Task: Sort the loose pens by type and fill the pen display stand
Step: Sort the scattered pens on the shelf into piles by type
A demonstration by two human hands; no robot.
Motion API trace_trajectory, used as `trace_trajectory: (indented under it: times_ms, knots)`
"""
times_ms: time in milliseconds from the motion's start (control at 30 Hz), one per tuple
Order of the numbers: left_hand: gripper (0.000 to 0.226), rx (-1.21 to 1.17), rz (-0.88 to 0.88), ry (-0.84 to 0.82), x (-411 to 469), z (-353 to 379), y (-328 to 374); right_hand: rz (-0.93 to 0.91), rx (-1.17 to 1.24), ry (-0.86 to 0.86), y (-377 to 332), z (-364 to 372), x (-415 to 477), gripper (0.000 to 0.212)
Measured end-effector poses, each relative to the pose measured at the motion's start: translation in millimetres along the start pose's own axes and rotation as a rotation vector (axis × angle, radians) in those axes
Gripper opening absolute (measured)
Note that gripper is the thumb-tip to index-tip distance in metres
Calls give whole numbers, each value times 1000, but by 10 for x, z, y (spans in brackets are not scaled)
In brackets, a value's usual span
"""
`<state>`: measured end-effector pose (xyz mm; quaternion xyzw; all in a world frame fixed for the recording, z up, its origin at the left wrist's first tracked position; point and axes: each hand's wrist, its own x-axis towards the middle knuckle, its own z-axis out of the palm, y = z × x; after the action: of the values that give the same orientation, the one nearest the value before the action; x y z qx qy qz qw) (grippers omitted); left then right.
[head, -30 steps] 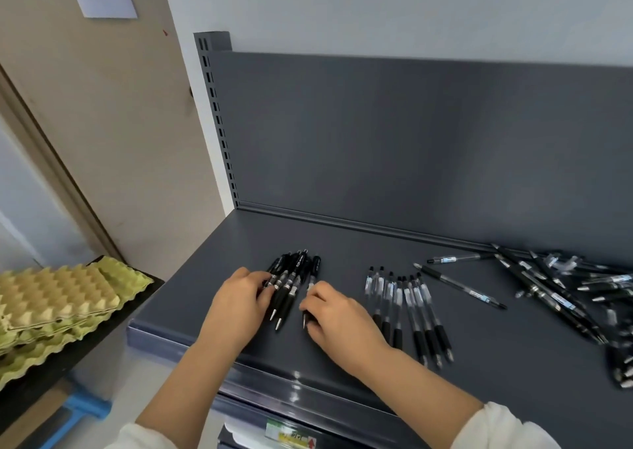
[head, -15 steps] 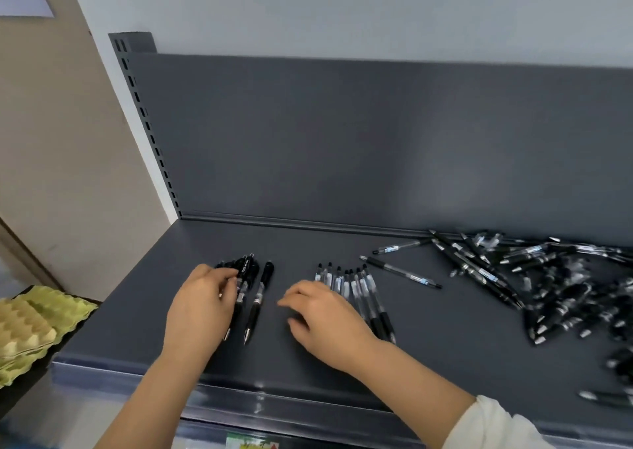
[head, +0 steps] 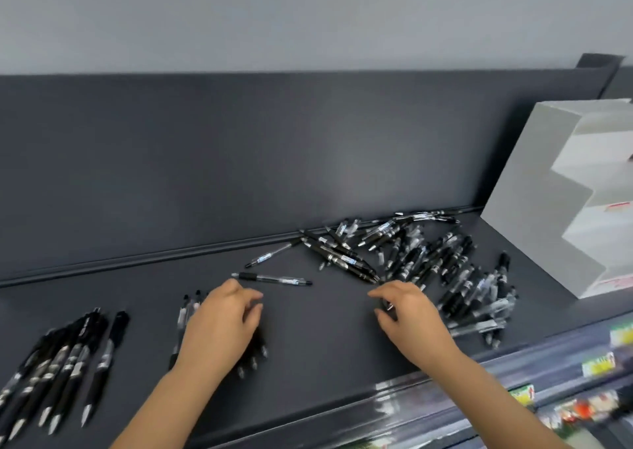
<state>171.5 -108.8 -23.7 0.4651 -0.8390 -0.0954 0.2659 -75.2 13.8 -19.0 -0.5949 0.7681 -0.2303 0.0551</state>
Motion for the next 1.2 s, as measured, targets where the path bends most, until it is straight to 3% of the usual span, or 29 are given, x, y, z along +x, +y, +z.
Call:
trace_trajectory:
  times_ms: [167, 500, 733, 933, 1067, 1133, 1200]
  knots:
    - [26, -8, 94, -86, 230, 249, 317, 94, -31, 46, 362, -196, -101, 32]
    - [41, 249, 78, -250, 538, 560, 470, -73, -103, -48, 452, -246, 39, 40]
    - [24, 11, 177, -284, 473, 646, 481, -134, -201, -124, 473, -207, 200, 41]
    - [28, -115, 312, -418, 277, 502, 592, -136, -183, -123, 526, -235, 241, 30]
    - [25, -133, 240, -283, 191, 493, 543, -99, -99, -49, 550, -233, 239, 20]
    - [33, -101, 119, -184, 172, 488, 535, -86, -7, 94, 556, -236, 231, 19]
    - [45, -49, -57, -187, 165, 463, 549, -73, 85, 270, 544, -261, 235, 18]
